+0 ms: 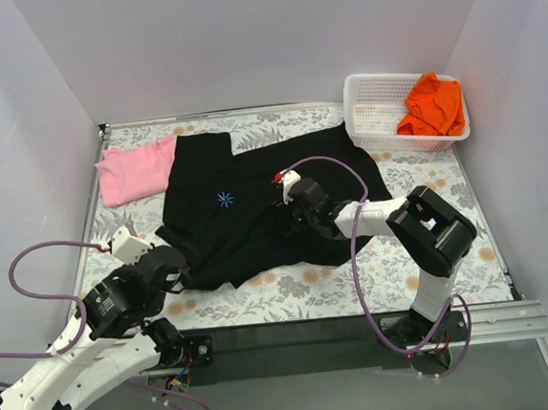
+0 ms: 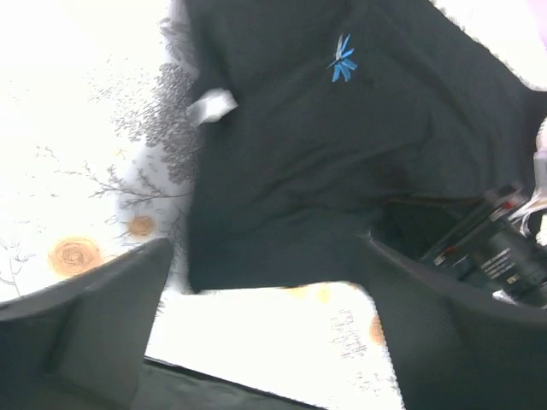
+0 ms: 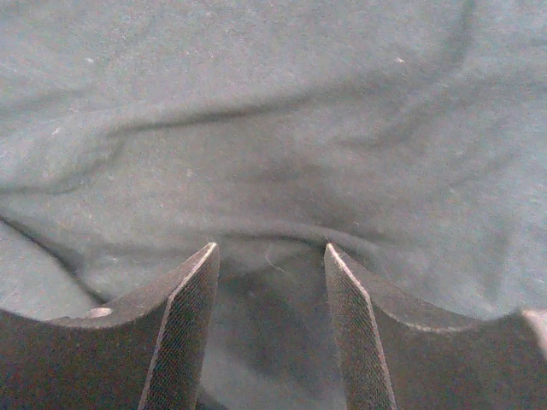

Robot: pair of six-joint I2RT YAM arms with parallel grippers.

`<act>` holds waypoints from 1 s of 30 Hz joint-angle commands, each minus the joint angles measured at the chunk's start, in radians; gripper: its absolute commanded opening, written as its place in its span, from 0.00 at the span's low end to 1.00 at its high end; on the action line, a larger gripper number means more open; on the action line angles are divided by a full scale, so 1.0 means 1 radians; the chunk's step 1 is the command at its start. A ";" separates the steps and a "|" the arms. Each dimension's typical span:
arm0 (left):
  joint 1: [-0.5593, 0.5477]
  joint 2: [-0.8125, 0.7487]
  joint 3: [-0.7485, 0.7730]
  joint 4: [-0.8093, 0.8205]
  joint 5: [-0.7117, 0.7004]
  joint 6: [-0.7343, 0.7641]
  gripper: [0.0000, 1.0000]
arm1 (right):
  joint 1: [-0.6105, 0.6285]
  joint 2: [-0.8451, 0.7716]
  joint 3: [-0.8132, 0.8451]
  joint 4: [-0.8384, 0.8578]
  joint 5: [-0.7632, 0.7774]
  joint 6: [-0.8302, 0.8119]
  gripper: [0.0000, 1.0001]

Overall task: Fold and stack the t-shirts
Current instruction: Flatten the tshirt out

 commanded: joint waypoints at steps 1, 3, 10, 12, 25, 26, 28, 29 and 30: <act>-0.004 0.036 0.065 -0.012 -0.064 0.014 0.97 | -0.005 -0.097 -0.001 -0.020 0.026 -0.035 0.48; -0.004 0.067 0.082 0.022 -0.075 0.068 0.97 | -0.003 -0.130 -0.016 -0.018 0.026 -0.041 0.48; -0.005 0.377 0.033 0.492 0.066 0.309 0.97 | 0.007 -0.366 -0.123 -0.038 0.070 -0.024 0.48; -0.008 0.441 -0.005 0.577 0.118 0.336 0.98 | 0.010 -0.421 -0.160 -0.058 0.084 -0.012 0.48; -0.011 0.379 -0.183 0.712 0.122 0.324 0.98 | 0.254 -0.463 -0.248 -0.129 0.149 0.016 0.49; -0.008 0.352 -0.202 0.683 0.106 0.312 0.98 | 0.273 -0.445 -0.230 -0.126 0.144 0.014 0.49; 0.007 0.291 -0.217 0.659 0.085 0.303 0.98 | 0.323 -0.388 -0.213 -0.092 0.140 0.015 0.49; 0.019 0.280 -0.232 0.652 0.091 0.310 0.98 | 0.339 -0.369 -0.203 -0.074 0.123 0.017 0.49; 0.056 0.271 -0.234 0.654 0.105 0.330 0.98 | 0.352 -0.353 -0.188 -0.055 0.118 0.022 0.49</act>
